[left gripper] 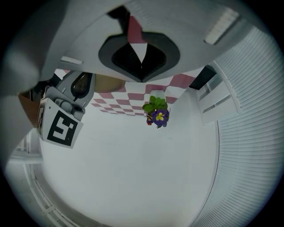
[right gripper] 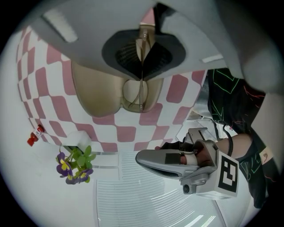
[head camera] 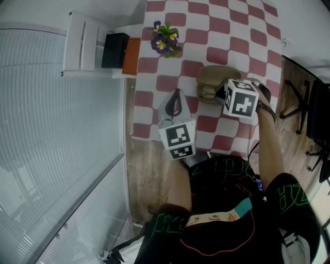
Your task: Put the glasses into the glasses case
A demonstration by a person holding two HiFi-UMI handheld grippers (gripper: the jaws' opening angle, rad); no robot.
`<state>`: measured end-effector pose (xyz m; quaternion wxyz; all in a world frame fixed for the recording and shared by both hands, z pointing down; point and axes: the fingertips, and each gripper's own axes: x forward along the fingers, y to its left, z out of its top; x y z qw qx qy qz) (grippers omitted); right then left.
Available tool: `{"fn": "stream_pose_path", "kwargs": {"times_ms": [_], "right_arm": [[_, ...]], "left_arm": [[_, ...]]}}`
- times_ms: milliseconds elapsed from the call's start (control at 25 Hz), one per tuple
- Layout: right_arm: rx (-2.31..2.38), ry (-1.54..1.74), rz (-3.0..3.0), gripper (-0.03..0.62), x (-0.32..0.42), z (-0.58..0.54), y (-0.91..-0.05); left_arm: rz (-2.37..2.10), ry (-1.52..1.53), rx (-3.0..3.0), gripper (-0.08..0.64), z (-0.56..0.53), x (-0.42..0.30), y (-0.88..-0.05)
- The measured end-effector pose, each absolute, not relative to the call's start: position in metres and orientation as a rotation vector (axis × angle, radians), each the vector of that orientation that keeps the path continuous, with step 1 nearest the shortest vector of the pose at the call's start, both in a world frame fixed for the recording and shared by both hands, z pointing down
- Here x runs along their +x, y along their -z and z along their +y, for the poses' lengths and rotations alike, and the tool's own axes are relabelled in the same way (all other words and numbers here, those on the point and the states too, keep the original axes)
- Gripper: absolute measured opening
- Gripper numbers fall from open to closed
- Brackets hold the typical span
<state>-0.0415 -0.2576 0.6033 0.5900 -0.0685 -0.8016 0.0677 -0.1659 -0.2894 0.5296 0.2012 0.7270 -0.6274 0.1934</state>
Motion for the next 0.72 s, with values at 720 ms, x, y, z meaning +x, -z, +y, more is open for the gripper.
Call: {"fn": "stream_pose_path", "kwargs": {"times_ms": [720], "right_arm": [[-0.051,-0.129,-1.99,0.095,-0.038,-0.265,-0.575]], "left_arm": [[-1.77,-0.502,2.047,0.009,-0.285,-0.152,-0.518]]}}
